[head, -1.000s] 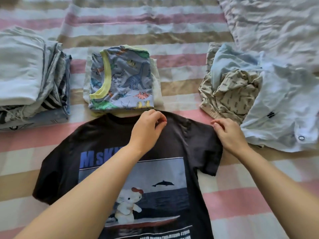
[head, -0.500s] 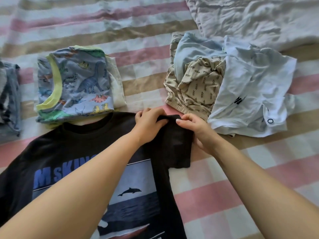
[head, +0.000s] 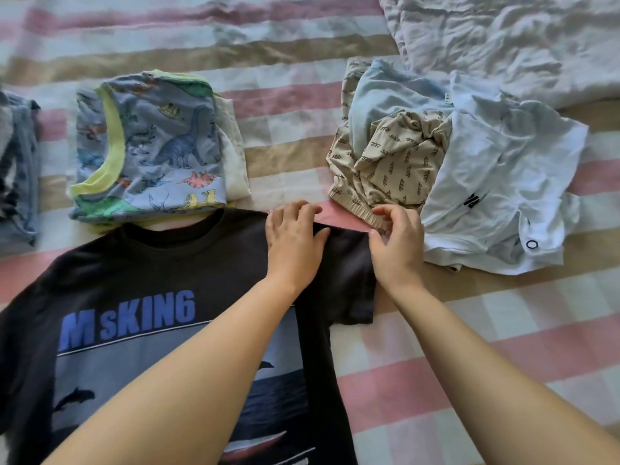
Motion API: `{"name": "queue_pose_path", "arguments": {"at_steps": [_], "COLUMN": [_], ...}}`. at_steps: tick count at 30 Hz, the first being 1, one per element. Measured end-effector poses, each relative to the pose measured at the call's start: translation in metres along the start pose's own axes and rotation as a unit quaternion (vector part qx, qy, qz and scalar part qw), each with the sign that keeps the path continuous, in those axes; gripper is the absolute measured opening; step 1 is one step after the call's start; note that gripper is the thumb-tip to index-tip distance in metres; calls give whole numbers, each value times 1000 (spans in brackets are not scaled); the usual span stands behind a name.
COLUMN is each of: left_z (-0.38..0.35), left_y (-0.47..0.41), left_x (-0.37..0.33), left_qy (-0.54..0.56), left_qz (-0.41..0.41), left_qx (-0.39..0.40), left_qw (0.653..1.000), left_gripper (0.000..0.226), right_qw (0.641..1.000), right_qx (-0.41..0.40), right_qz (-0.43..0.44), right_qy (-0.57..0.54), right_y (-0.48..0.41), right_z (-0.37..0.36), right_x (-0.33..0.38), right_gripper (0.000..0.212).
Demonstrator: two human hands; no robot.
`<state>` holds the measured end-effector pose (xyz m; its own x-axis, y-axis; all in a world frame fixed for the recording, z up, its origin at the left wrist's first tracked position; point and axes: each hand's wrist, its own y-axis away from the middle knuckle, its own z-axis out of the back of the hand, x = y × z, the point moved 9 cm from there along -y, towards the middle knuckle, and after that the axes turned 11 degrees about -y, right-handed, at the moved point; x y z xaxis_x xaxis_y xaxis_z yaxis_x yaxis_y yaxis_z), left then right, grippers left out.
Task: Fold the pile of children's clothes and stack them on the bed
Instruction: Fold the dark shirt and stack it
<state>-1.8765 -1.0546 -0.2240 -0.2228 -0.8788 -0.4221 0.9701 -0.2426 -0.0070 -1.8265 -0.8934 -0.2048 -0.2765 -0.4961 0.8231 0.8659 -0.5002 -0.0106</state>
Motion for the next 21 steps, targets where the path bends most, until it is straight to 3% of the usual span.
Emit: {"name": "queue_pose_path", "arguments": {"at_steps": [4, 8, 13, 21], "left_z": [35, 78, 134, 179], "left_y": [23, 51, 100, 194], "left_x": [28, 81, 173, 338], "left_qy": [78, 118, 78, 49], "left_qz": [25, 59, 117, 325], "left_qx": [-57, -102, -128, -121], "left_qw": [995, 986, 982, 937], "left_gripper": [25, 25, 27, 24], "right_qw": [994, 979, 950, 893], "right_qx": [24, 137, 273, 404], "right_qz": [101, 149, 154, 199], "right_qy": [42, 6, 0, 15], "right_y": [25, 55, 98, 173], "right_z": [-18, -64, -142, -271], "right_x": [36, 81, 128, 196], "right_gripper": [24, 19, 19, 20]}}
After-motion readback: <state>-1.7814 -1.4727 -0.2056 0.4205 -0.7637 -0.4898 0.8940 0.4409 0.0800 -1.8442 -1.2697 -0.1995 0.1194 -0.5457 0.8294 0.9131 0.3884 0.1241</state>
